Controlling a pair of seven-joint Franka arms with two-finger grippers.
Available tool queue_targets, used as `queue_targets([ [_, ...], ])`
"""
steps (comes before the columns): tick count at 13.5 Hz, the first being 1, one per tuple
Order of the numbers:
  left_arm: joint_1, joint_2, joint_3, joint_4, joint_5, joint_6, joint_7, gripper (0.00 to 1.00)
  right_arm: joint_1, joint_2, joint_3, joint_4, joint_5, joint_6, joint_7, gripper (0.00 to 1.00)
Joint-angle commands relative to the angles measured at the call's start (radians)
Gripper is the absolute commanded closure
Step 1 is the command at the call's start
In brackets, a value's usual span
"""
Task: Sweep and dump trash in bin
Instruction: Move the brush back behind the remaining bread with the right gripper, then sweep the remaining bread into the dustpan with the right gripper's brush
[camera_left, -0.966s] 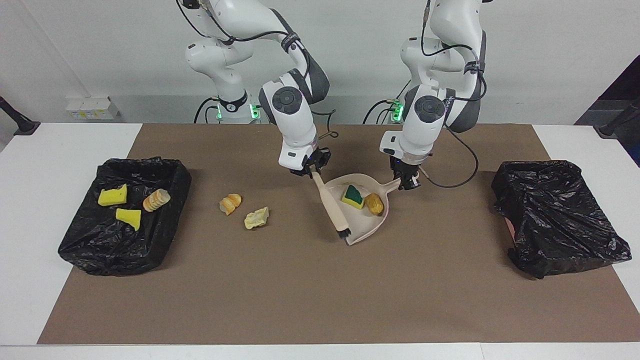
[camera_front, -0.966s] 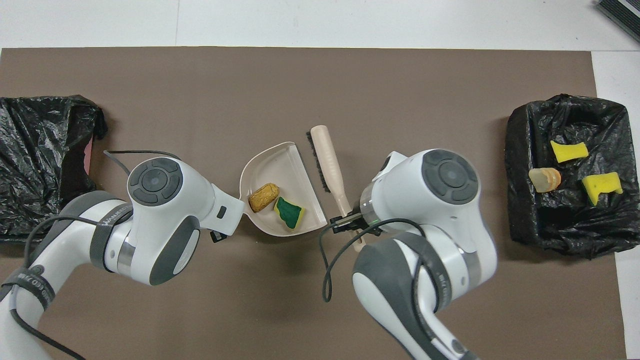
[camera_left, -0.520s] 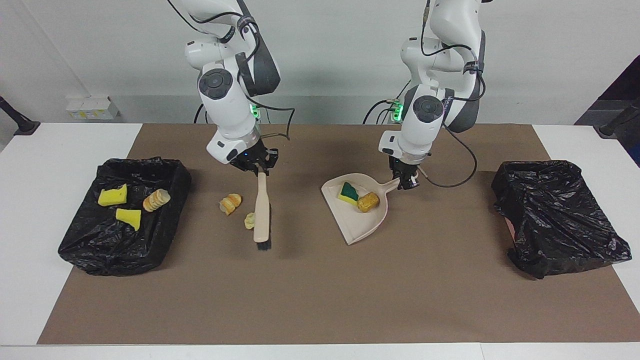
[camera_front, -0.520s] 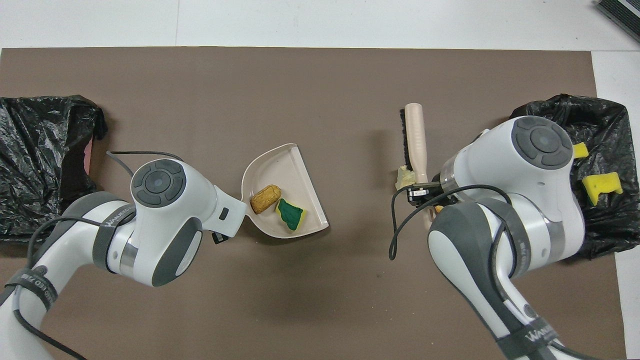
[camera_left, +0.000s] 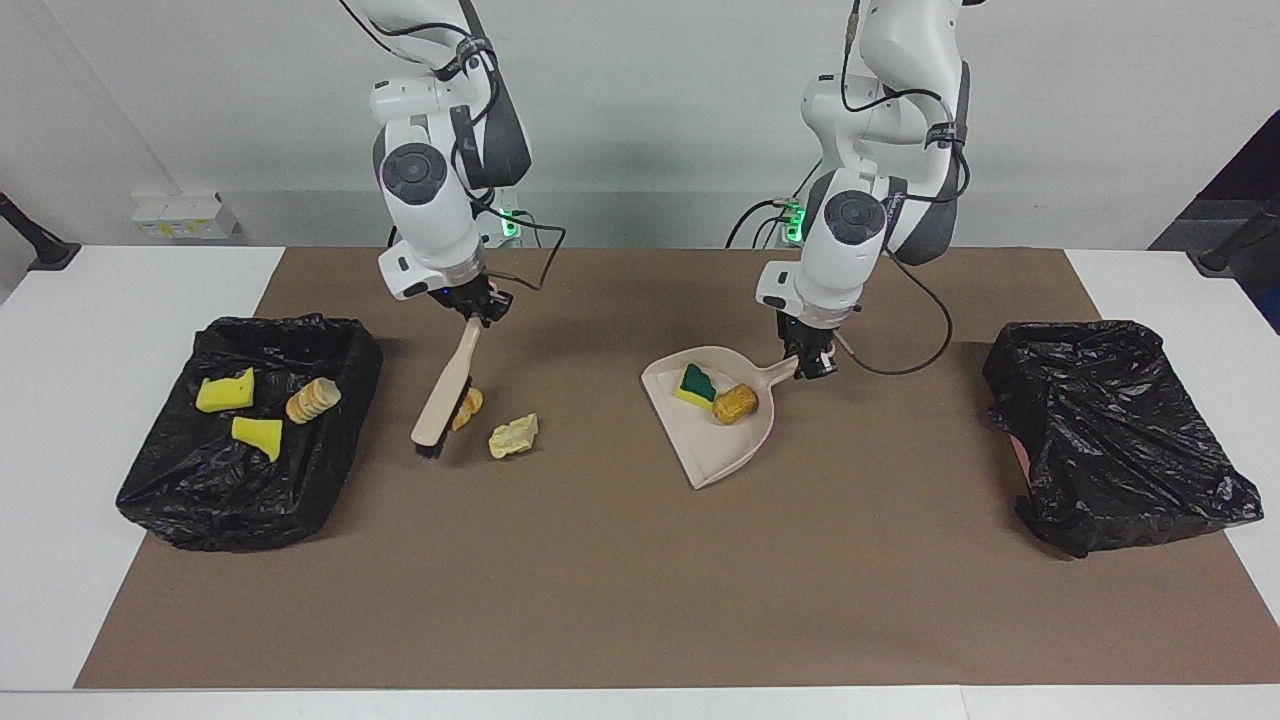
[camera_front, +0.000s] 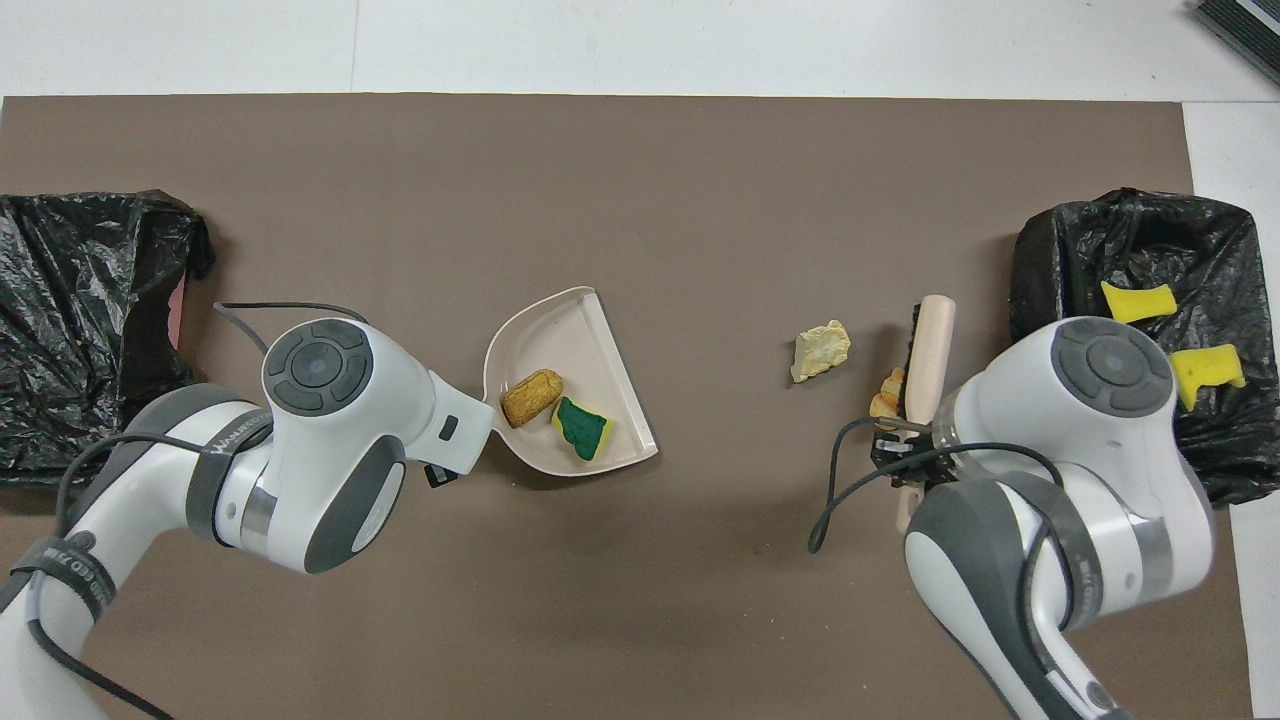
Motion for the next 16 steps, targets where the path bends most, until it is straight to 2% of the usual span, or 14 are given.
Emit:
queue_targets([
  [1, -0.013, -0.025, 0.009, -0.030, 0.016, 0.025, -0.016, 1.00, -0.062, -0.115, 0.017, -0.138, -0.022, 0.023, 0.026, 1.00],
  [3, -0.012, -0.025, 0.009, -0.030, 0.016, 0.026, -0.018, 1.00, -0.064, -0.155, 0.020, -0.207, -0.022, 0.036, 0.027, 1.00],
  [7, -0.007, -0.025, 0.009, -0.030, 0.016, 0.028, -0.018, 1.00, -0.027, -0.106, 0.023, -0.263, -0.020, 0.144, -0.002, 1.00],
  [9, -0.009, -0.025, 0.009, -0.030, 0.016, 0.028, -0.021, 1.00, -0.019, -0.061, 0.024, -0.219, -0.016, 0.181, -0.040, 1.00],
  [13, -0.009, -0.025, 0.009, -0.030, 0.016, 0.028, -0.021, 1.00, 0.042, 0.032, 0.026, -0.093, 0.003, 0.181, -0.134, 1.00],
  [16, -0.009, -0.025, 0.009, -0.030, 0.016, 0.030, -0.021, 1.00, 0.091, 0.113, 0.029, 0.003, 0.090, 0.185, -0.135, 1.00],
])
